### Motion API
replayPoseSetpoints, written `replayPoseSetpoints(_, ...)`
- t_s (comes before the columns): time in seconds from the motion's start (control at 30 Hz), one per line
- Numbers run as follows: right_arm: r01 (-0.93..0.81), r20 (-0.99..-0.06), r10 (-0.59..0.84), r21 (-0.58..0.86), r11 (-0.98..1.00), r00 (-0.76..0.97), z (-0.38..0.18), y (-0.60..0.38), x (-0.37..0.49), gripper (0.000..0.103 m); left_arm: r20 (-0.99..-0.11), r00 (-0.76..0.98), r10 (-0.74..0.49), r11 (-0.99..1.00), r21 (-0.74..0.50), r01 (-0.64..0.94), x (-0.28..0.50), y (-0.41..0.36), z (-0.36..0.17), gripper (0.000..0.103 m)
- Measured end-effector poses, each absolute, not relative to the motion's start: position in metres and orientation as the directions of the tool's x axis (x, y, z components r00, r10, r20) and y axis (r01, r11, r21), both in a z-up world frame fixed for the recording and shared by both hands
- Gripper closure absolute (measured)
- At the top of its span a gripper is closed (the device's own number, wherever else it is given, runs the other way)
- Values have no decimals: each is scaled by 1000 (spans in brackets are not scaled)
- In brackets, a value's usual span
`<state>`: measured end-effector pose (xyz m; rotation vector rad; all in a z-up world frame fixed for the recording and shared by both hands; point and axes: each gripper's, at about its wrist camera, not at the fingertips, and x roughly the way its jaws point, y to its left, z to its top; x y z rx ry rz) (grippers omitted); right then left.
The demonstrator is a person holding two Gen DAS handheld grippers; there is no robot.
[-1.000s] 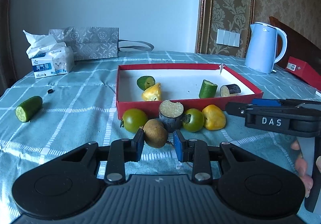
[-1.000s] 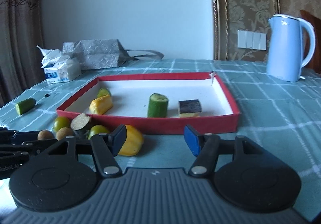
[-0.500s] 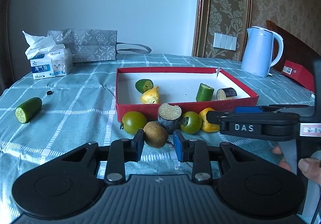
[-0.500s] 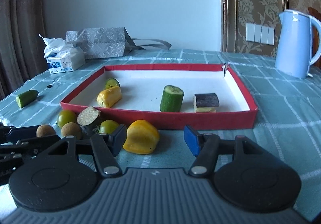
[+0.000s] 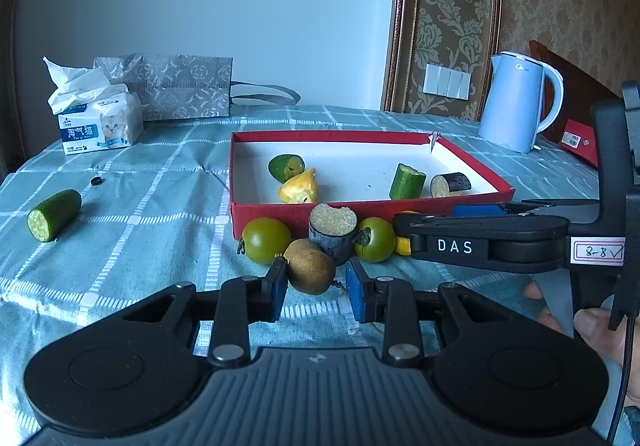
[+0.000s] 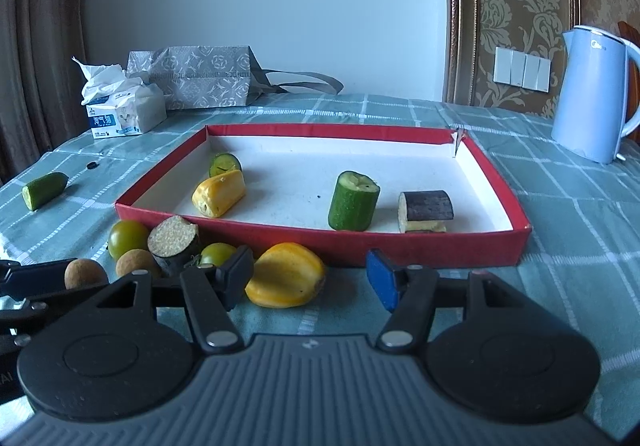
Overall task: Organize fruits
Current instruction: 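Move right tool to yellow pepper piece while left tool holds brown fruit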
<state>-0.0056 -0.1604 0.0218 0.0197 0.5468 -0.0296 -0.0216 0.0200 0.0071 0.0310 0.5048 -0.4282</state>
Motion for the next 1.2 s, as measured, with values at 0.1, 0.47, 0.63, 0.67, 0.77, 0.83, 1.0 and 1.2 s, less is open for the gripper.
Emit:
replayPoseSetpoints(0.1, 33, -526, -15, 25, 999, 850, 22, -163, -9, 42, -475, 787, -393, 910, -80, 406, -23, 22, 7, 72)
replayPoseSetpoints(0.47, 28, -538, 11, 63, 998, 843, 20, -168, -11, 48, -473, 788, -393, 910, -79, 406, -25, 23, 8, 72)
replayPoseSetpoints(0.63, 10, -536, 24, 59, 998, 844, 20, -165, -11, 54, -467, 794, -390, 913, -80, 401, -25, 25, 11, 72)
replayPoseSetpoints(0.67, 9, -536, 25, 60, 998, 844, 20, -165, -9, 53, -467, 793, -391, 912, -82, 401, -24, 25, 11, 72)
replayPoseSetpoints(0.77, 5, -536, 35, 73, 997, 844, 20, -166, -9, 63, -469, 794, -387, 913, -77, 400, -25, 25, 12, 72)
replayPoseSetpoints(0.83, -18, -529, 64, 92, 996, 846, 21, -166, -12, 67, -470, 796, -381, 916, -73, 395, -26, 24, 12, 72)
replayPoseSetpoints(1.0, -12, -513, 54, 86, 996, 857, 23, -168, -16, 78, -471, 797, -378, 917, -72, 392, -26, 25, 12, 72)
replayPoseSetpoints(1.2, -10, -523, 46, 73, 997, 851, 23, -166, -15, 77, -469, 796, -382, 916, -78, 394, -26, 27, 12, 72)
